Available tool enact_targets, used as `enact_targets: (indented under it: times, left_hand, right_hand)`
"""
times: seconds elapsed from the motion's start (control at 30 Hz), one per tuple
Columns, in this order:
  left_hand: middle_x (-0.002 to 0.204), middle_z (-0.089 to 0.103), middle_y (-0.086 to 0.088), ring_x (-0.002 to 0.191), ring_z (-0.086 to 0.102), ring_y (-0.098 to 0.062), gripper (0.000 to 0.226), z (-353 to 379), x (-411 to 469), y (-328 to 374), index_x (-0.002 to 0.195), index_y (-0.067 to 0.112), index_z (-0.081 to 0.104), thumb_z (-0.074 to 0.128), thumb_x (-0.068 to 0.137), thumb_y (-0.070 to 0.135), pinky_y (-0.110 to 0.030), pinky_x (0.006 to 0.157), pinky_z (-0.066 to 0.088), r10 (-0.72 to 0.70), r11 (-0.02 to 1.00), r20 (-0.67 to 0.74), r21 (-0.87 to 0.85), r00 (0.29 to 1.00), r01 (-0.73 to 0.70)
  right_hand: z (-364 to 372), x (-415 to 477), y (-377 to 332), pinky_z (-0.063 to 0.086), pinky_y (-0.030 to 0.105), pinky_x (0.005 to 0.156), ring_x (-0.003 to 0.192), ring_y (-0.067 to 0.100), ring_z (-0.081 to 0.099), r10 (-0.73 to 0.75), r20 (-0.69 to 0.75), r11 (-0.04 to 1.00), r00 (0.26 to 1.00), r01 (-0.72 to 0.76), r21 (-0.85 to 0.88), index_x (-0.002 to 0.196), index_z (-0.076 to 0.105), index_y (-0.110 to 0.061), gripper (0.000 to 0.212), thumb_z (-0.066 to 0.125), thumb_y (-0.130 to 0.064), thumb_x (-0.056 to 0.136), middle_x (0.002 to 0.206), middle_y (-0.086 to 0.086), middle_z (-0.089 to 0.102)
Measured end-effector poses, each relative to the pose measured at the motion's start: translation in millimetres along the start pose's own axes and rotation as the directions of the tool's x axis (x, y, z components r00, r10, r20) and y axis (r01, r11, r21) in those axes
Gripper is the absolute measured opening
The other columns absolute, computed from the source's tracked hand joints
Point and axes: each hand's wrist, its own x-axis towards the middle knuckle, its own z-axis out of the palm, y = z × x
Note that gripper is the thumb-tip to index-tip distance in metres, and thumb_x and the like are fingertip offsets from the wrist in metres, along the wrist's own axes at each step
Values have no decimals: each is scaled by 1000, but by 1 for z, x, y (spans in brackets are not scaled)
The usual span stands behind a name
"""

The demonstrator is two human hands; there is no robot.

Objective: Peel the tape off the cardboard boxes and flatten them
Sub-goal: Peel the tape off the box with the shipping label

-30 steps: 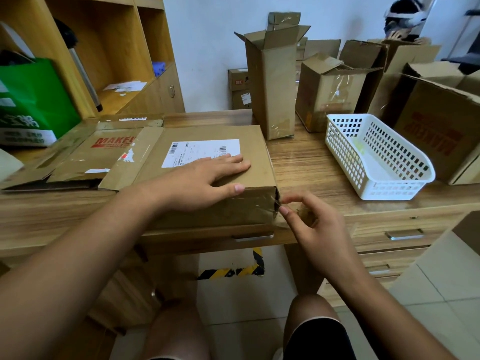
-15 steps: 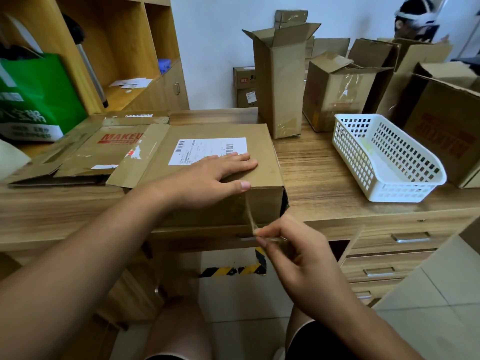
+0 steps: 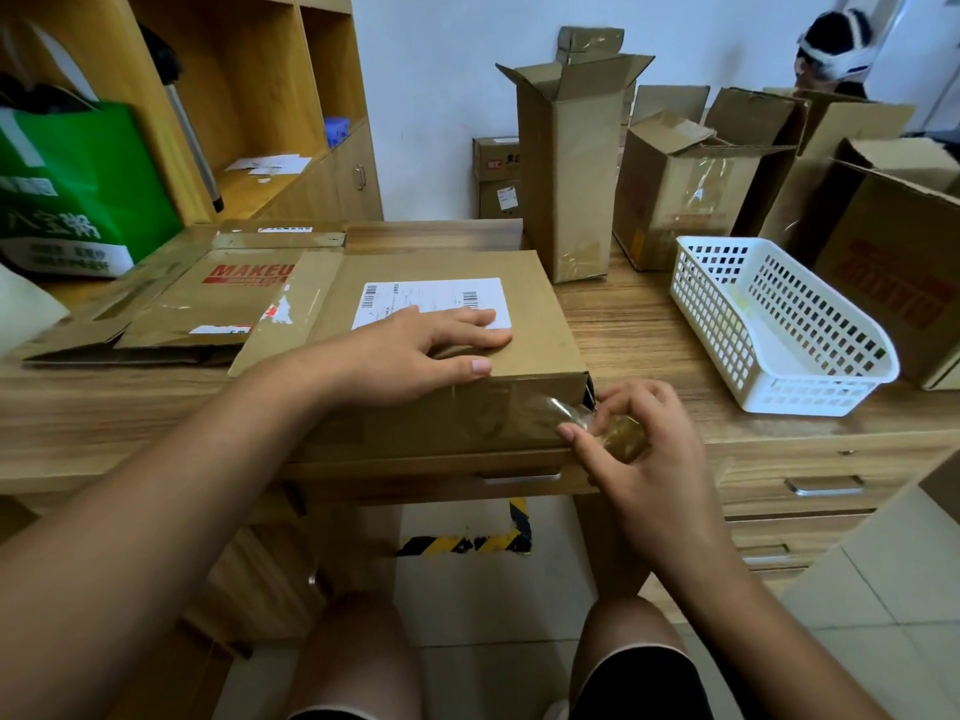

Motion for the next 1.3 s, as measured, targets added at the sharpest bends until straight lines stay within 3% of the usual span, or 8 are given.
enact_targets:
  times: [0.13,0.2,0.37,0.53,0.73,0.93,1.1,1.3]
  left_hand:
    - [160,21,28,149,14,3,44,7,2,2,144,56,39,42,100,55,-42,125,2,-15,998,-34,59,999,17]
    - [160,20,28,149,13,3,44,10,3,3,145,57,37,39,100,56,-42,125,1,-15,996,-48,83,999,19]
    - [160,21,27,147,12,7,44,11,2,5,146,53,39,41,102,52,-41,125,1,-12,998,-53,61,999,15]
    - [160,22,26,148,13,6,44,12,2,5,145,53,39,41,101,52,-40,124,1,-13,997,-61,69,998,17]
    - [160,22,27,148,13,6,44,12,3,4,144,54,40,42,101,53,-40,124,2,-10,998,-66,63,998,15]
    - [159,23,28,147,14,7,44,11,4,3,144,53,41,42,100,53,-39,124,1,-15,998,-70,57,997,19]
    - [159,23,28,147,14,8,46,13,3,2,144,54,41,42,98,57,-43,125,3,1,998,-82,67,997,5]
    - [160,22,28,147,13,7,46,14,0,3,145,56,37,39,99,59,-41,125,3,-3,995,-77,102,997,11]
  right_hand:
    - [11,-1,0,59,46,66,87,8,69,12,-12,996,1000,-11,90,79,49,-33,30,74,-19,89,104,-18,70]
    - [13,-3,-1,59,44,64,87,10,71,13,-1,992,1000,-13,123,81,50,-29,28,71,-14,91,103,-17,72]
    - [16,-14,-16,51,14,66,90,2,71,-33,36,988,999,27,152,78,50,-31,35,74,-7,89,103,-22,73]
    - [22,-24,-25,57,20,67,89,2,72,-55,66,989,996,45,142,79,51,-34,34,75,-12,88,104,-17,75]
    - [32,-35,-32,50,9,67,84,-8,68,-67,141,979,988,38,200,80,54,-24,27,74,-7,89,102,-16,74]
    - [30,-44,-55,58,30,66,81,10,72,-188,235,939,954,104,329,83,46,-39,38,69,-9,89,98,-17,73]
    - [26,-33,-62,51,17,66,74,7,68,-151,185,921,971,70,383,89,46,-33,32,70,-11,91,91,-12,72]
    - [1,8,-42,59,46,74,85,14,66,-40,82,939,996,9,343,101,51,-23,25,69,-8,94,96,-9,66]
